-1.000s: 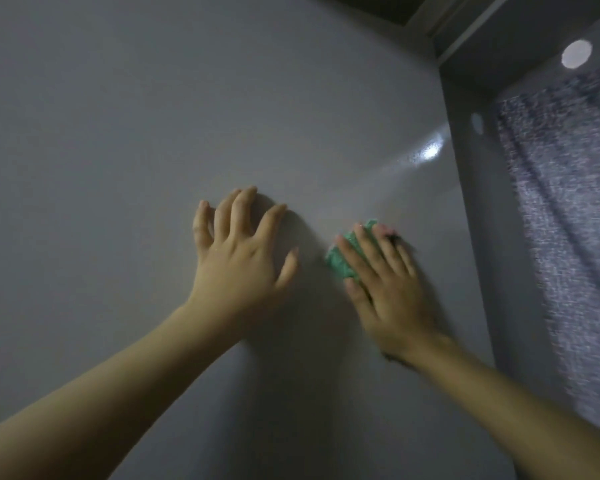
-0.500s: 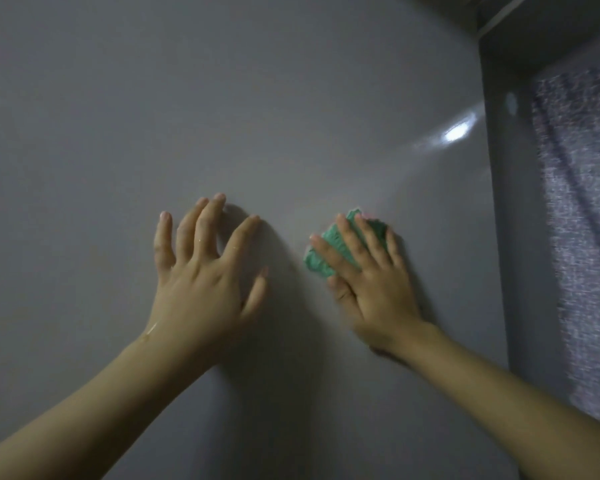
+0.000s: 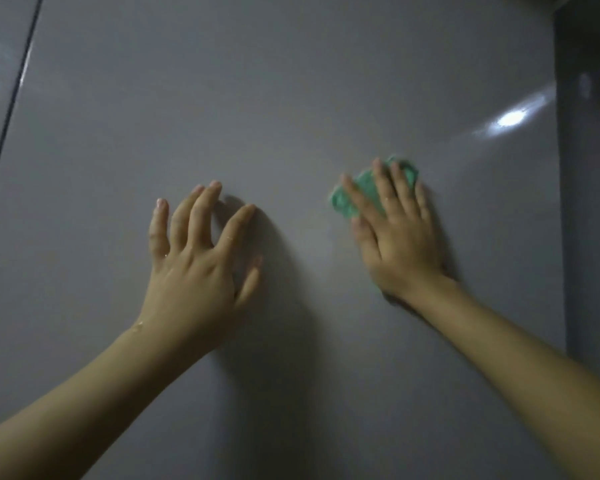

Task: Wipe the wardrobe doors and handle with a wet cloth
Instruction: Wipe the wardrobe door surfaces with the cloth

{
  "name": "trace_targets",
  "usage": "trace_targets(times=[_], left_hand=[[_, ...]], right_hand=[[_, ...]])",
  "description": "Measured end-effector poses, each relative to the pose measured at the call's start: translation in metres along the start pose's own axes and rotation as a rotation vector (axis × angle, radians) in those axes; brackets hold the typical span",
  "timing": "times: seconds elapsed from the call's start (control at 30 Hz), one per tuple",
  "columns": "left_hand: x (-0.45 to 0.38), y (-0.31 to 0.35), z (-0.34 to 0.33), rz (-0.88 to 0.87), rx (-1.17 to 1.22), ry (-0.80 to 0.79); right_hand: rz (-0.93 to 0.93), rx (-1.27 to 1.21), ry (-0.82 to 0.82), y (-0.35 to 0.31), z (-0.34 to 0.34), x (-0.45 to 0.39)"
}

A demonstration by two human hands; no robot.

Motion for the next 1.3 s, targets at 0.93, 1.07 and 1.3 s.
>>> trace_targets(times=[0.93, 1.07, 1.3], left_hand=[[0.014, -0.159, 0.053, 0.061, -0.071, -0.055], [0.01, -0.176, 0.055, 0.041, -0.059, -0.05], [0.013, -0.216, 0.079, 0.082, -0.008, -0.004]], right_hand=[[-0.115, -0.07, 0.112, -0.143, -0.008, -0.128], [0.292, -0.109, 0.02, -0.215, -0.009, -0.105], [-0.108, -0.051, 0.061, -0.154, -0.008, -0.167]])
Point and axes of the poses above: each hand's wrist, its own x-axis away from the middle knuckle, its own z-axis out of the back of the hand, y = z × x, the point moved 8 cm from there along -x, towards the middle knuckle, and after that the axes turned 10 degrees about z, right-handed, at the moved point
